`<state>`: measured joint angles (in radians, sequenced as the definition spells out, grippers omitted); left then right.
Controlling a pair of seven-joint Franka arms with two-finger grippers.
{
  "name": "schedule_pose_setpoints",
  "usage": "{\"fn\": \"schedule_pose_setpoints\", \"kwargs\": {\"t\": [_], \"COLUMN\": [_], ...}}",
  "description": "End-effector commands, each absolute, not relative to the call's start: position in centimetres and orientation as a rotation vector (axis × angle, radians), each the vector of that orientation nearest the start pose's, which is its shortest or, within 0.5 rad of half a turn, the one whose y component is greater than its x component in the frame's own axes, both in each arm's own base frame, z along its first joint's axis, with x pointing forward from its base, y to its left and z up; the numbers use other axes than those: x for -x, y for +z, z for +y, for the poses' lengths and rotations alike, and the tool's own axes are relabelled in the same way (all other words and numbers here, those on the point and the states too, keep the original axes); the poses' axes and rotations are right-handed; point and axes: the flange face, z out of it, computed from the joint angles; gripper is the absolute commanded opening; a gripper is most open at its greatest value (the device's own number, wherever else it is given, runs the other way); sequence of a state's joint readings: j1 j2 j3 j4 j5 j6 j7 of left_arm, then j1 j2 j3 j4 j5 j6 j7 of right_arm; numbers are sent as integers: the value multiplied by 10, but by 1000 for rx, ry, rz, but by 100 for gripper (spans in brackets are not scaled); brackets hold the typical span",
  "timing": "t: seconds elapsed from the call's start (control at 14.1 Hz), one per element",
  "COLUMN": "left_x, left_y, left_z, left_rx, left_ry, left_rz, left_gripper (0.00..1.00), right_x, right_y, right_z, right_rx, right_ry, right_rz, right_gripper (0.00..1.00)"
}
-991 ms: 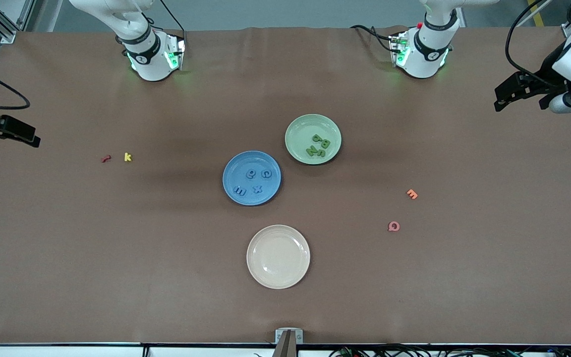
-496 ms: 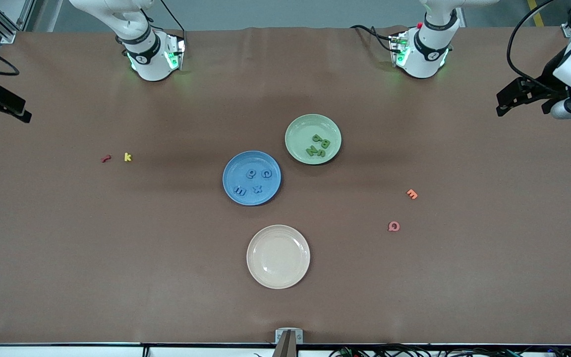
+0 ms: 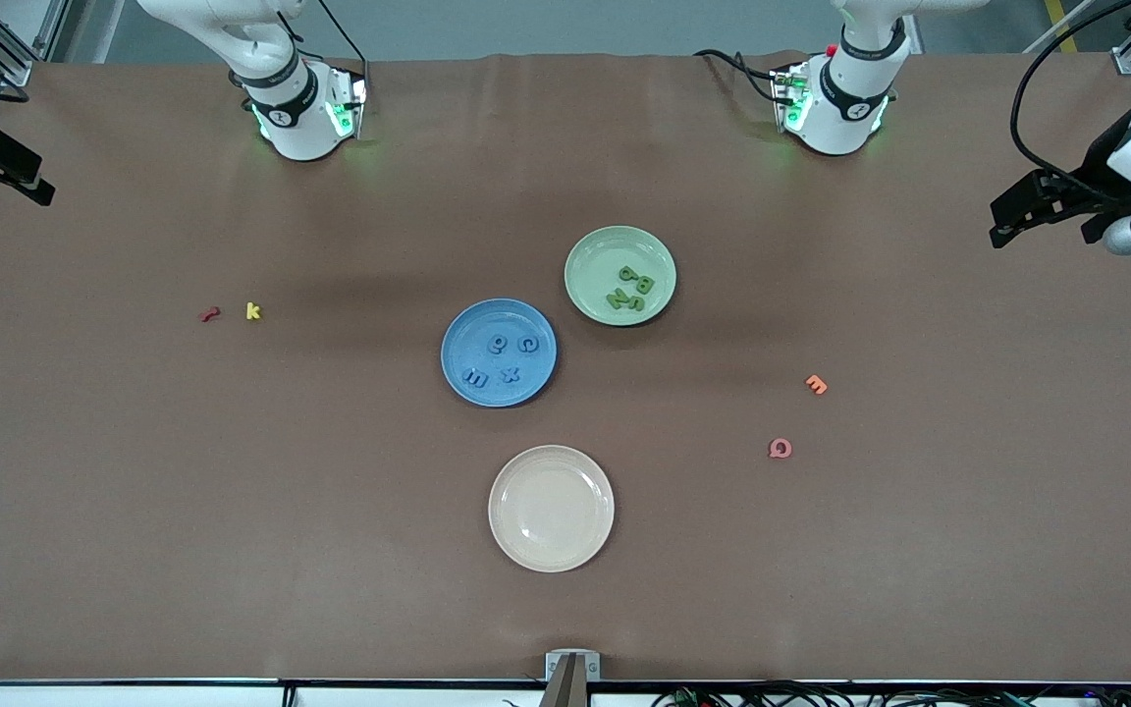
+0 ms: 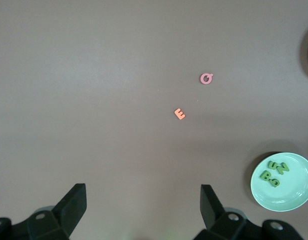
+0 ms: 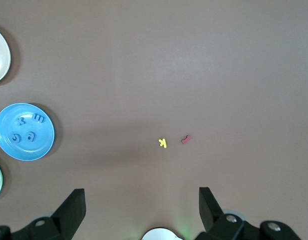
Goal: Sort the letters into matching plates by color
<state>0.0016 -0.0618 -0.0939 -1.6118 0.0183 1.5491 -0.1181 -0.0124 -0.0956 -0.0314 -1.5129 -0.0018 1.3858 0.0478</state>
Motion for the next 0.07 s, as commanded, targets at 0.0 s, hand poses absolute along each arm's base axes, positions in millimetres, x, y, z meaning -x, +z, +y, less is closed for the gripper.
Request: {"fn": "schedule_pose_setpoints", "kwargs": {"t": [0.0], "left_x": [-534], "left_y": [641], "left_z": [-50], "left_rx": [3102], "left_ry": [-6], "left_rz": [-2], "left_gripper": [100], "right_x": [-500], "right_y": [684], "right_z": [-25], "right_rx": [3116], "right_ry": [36], "right_rz": [143], "right_gripper": [100]}}
